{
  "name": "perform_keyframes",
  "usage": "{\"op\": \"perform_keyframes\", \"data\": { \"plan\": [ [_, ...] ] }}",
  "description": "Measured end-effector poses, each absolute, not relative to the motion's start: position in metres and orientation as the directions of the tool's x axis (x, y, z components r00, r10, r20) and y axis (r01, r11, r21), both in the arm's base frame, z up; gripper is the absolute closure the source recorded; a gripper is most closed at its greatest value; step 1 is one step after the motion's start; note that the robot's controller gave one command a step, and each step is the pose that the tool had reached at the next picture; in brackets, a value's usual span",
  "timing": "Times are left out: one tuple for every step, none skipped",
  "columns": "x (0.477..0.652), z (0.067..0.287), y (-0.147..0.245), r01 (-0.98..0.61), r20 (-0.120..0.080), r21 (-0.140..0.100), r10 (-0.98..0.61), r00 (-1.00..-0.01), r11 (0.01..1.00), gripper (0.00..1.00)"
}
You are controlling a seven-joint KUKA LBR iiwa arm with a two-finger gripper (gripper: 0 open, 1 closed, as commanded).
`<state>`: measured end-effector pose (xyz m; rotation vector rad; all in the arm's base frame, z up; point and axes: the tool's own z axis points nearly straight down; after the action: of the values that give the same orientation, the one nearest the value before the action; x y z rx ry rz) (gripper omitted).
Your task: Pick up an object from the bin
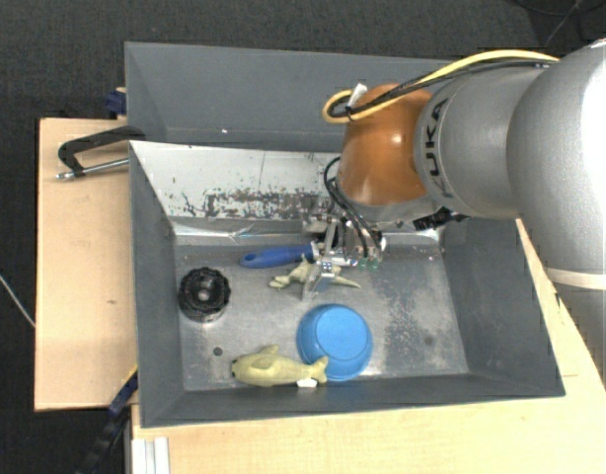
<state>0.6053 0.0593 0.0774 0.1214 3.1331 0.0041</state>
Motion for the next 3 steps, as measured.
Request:
{"op": "perform_keyframes", "data": {
  "plan": [
    [0.606, 0.078, 0.060, 0.078, -0.005, 0.002, 0.078, -0.997, 0.997, 0.00],
    [0.606, 0.079, 0.061, 0.076, -0.004, 0.004, 0.076, -0.997, 0.997, 1.00],
    [0.608, 0.125, 0.062, 0.076, -0.008, 0.003, 0.076, -0.997, 0.997, 1.00]
  ]
}}
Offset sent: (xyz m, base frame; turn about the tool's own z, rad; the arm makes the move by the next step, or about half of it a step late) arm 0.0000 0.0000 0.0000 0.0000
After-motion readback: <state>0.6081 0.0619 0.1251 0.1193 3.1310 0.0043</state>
